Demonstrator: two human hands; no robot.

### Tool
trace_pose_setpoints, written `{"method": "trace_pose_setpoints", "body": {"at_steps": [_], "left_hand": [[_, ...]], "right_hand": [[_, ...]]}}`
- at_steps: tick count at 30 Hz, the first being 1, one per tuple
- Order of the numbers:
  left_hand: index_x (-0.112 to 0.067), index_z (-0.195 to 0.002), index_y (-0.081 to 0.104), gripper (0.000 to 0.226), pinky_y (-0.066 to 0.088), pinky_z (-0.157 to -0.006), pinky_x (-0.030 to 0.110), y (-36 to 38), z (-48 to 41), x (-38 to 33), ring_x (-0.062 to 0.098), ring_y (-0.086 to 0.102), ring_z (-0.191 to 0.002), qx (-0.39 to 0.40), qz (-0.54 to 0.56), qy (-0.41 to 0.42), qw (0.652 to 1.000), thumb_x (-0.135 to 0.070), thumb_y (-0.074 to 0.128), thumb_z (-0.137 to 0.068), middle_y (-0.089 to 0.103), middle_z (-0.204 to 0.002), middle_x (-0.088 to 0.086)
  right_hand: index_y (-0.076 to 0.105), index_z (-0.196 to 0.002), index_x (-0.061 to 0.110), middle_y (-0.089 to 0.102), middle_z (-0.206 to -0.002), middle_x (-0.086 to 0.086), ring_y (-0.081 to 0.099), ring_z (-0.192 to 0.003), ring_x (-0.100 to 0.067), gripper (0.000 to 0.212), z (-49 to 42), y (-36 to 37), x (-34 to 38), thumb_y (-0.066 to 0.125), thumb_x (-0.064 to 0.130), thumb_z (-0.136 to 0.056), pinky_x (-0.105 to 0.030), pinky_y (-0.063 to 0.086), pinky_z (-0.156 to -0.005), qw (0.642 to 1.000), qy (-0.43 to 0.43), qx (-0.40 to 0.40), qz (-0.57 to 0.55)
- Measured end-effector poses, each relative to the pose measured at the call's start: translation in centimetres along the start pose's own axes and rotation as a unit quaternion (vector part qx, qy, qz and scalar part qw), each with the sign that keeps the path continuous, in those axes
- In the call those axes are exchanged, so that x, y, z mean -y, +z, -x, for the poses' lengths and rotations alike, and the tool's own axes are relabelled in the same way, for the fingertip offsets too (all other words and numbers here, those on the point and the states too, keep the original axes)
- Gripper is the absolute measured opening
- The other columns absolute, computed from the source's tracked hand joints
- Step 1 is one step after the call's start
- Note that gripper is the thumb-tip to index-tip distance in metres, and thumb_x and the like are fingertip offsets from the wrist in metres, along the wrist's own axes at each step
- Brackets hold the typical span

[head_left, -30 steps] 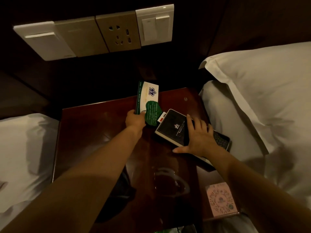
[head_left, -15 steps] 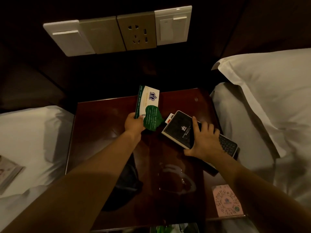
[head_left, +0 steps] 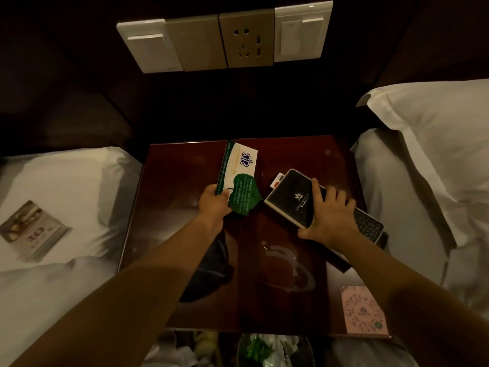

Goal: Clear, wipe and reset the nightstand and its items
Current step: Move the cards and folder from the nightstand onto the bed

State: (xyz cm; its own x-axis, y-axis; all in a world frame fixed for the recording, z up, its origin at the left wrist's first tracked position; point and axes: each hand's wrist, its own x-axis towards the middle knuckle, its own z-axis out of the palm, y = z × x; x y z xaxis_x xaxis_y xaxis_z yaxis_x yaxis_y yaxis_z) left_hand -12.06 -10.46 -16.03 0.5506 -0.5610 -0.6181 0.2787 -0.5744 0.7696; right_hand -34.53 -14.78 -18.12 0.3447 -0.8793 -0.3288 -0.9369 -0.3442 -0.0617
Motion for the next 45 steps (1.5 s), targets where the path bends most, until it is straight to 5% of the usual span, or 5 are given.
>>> {"method": "trace_pose_setpoints", "body": {"at_steps": [19, 23, 28, 33, 45], "left_hand": [[0.001, -0.123, 0.048, 0.028, 0.054, -0.081, 0.039, -12.6, 9.5, 0.6, 0.03, 0.059, -0.1, -0.119, 0.149, 0.021, 0.981, -0.004, 0.042, -0.096, 0.057, -0.126, 0.022], [0.003, -0.125, 0.047, 0.03, 0.05, -0.084, 0.036, -18.7, 11.3, 1.8, 0.028, 0.058, -0.1, -0.153, 0.183, 0.022, 0.971, -0.002, 0.04, -0.096, 0.057, -0.126, 0.023], [0.0, -0.12, 0.049, 0.026, 0.057, -0.055, 0.025, -27.8, 13.4, 4.4, 0.018, 0.06, -0.076, -0.211, 0.228, 0.025, 0.95, 0.0, 0.039, -0.096, 0.062, -0.097, 0.012], [0.002, -0.122, 0.049, 0.028, 0.053, -0.078, 0.036, -38.8, 15.7, 9.0, 0.027, 0.057, -0.094, -0.279, 0.229, 0.009, 0.933, -0.003, 0.04, -0.096, 0.056, -0.109, 0.018], [0.002, -0.125, 0.047, 0.03, 0.054, -0.072, 0.035, -60.2, 20.8, 19.3, 0.025, 0.057, -0.09, -0.378, 0.274, -0.025, 0.884, -0.002, 0.04, -0.096, 0.054, -0.107, 0.017]], "right_hand": [[-0.001, -0.146, 0.019, 0.029, -0.139, -0.022, 0.032, -0.125, -0.042, 0.12, 2.1, -9.9, 10.8, 0.069, 0.064, -0.059, -0.055, 0.032, -0.102, 0.992, -0.067, -0.038, -0.102], [-0.001, -0.146, 0.02, 0.029, -0.139, -0.022, 0.032, -0.125, -0.041, 0.122, 3.7, -9.9, 17.4, 0.069, 0.066, -0.057, -0.054, 0.032, -0.101, 0.987, -0.124, -0.033, -0.094], [-0.001, -0.146, 0.021, 0.03, -0.138, -0.021, 0.033, -0.124, -0.041, 0.122, 6.7, -8.7, 27.8, 0.067, 0.067, -0.056, -0.053, 0.034, -0.101, 0.978, -0.195, -0.025, -0.063], [0.0, -0.145, 0.022, 0.03, -0.137, -0.021, 0.032, -0.123, -0.041, 0.121, 11.8, -5.6, 39.0, 0.065, 0.07, -0.054, -0.053, 0.033, -0.1, 0.962, -0.271, -0.002, -0.036], [0.002, -0.145, 0.018, 0.033, -0.133, -0.021, 0.035, -0.119, -0.04, 0.122, 23.3, 2.5, 60.4, 0.064, 0.069, -0.053, -0.053, 0.032, -0.097, 0.932, -0.362, 0.026, -0.004]]}}
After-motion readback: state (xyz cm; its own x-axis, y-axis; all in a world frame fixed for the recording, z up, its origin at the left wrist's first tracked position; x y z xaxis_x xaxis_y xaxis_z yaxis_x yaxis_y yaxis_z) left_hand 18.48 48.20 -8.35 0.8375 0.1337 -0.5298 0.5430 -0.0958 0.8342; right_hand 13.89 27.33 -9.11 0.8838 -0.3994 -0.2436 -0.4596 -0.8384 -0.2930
